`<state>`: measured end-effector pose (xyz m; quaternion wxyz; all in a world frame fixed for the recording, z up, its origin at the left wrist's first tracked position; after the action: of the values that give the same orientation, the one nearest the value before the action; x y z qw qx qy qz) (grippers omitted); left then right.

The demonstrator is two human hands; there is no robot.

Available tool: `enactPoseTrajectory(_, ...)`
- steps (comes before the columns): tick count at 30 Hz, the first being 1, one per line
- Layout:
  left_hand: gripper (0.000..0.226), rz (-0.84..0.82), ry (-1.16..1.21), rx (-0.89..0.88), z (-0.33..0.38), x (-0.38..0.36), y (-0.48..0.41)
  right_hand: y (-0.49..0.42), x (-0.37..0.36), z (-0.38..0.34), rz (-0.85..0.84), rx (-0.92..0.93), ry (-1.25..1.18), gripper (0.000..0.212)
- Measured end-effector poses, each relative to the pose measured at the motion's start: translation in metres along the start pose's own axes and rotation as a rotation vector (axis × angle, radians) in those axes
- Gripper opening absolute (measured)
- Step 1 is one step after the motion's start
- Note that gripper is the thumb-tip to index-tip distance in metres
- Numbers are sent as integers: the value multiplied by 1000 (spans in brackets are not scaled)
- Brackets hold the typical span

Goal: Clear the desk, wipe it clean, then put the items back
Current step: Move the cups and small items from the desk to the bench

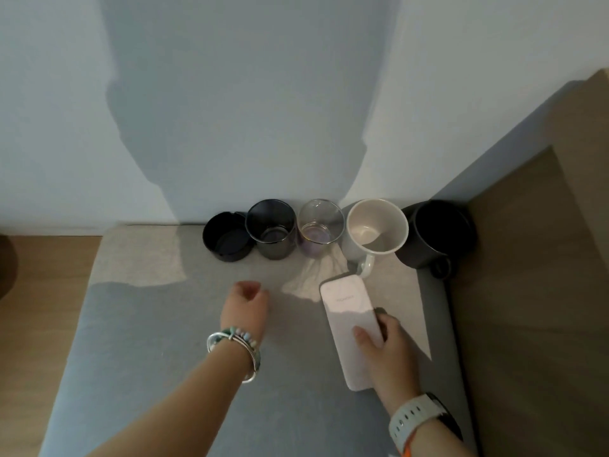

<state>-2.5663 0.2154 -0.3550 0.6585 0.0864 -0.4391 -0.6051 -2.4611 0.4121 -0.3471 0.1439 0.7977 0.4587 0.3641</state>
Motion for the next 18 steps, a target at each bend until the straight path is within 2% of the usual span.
enactPoseTrajectory(3,13,-103,-161,-105,-6,-22,19,4,-7,-3,96,177,449,69)
enactPoseTrajectory(5,19,-139,-244,-153,-8,-31,27,6,-17,-3,93,268,578,81)
enactPoseTrajectory(10,25,-200,-336,-246,-10,-40,42,7,-6,3,117,254,611,69)
enactPoseTrajectory(18,19,-194,-325,-255,-12,-48,54,1,52,42,273,-43,582,56)
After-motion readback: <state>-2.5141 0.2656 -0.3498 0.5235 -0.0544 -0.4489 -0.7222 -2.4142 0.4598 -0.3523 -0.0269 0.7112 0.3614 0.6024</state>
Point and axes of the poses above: each hand's wrist, its own y-axis away from the middle knuckle, its own x-axis out of the back of the hand, z = x × y, the point moved 4 cm from there along -y, towards the middle knuckle, and after that the axes turned 7 degrees about -y, right-handed, at the moved point
